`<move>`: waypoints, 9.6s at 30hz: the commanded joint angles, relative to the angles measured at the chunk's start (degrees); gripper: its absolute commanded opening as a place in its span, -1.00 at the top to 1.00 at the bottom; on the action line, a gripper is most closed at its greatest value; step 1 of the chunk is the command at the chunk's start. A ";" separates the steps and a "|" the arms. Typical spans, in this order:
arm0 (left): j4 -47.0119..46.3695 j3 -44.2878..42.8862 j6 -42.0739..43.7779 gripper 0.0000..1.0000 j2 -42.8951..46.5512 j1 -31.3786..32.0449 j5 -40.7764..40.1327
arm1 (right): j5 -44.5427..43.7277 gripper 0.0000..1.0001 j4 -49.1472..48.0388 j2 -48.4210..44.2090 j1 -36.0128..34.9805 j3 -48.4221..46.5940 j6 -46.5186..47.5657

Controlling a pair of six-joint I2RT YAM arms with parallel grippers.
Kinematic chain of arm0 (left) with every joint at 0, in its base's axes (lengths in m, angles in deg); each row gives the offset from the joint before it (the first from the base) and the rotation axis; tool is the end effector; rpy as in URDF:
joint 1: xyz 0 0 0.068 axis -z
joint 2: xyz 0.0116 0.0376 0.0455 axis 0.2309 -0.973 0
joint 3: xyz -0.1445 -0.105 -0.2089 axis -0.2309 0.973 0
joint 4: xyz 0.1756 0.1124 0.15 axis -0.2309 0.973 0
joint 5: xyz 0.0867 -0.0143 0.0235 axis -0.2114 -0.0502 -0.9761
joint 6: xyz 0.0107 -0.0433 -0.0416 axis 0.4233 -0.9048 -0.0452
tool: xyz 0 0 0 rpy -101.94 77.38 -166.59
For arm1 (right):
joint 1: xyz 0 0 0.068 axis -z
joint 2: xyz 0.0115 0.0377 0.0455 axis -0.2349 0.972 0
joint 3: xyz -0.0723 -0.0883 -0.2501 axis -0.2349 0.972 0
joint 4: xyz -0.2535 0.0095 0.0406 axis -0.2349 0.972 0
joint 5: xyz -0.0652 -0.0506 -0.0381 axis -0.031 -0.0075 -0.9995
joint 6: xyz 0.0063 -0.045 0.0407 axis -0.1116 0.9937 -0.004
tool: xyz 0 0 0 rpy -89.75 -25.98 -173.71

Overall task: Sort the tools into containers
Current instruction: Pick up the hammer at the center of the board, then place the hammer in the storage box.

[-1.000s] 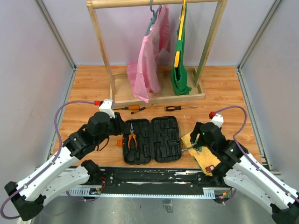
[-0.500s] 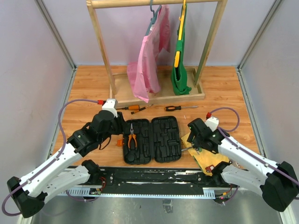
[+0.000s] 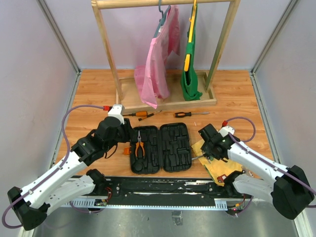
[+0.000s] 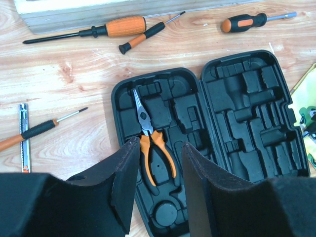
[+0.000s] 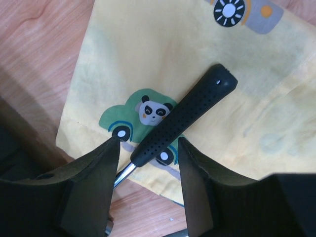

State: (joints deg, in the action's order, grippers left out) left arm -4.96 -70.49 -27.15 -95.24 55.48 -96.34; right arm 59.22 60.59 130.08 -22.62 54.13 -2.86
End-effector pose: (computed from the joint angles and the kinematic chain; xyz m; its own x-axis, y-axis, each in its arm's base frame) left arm 0.1339 -0.1019 0.2878 -0.5539 -0.0845 -0.8283 0.2094 0.9487 -0.2368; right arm 0.1509 0.0879 0.1794 -0.6541 0.5793 -0.4864 0.5399 0.8079 0.2362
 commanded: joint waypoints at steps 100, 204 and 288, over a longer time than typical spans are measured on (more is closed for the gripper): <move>-10.42 -4.52 0.45 -0.23 9.01 0.15 16.69 | 48.99 0.99 -58.00 7.52 -23.12 -11.74 105.04; -17.34 11.06 -4.26 1.00 -7.14 5.33 26.34 | -0.66 -0.37 -41.30 -5.23 -23.82 5.37 -18.35; -19.66 24.23 -29.48 0.99 11.12 7.97 9.09 | -9.45 -0.16 -32.03 -7.31 -23.74 6.27 -18.85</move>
State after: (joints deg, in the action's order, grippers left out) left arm -22.84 -47.45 -48.29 -88.24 63.06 -81.74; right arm 52.51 26.61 123.61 -45.68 59.23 -22.16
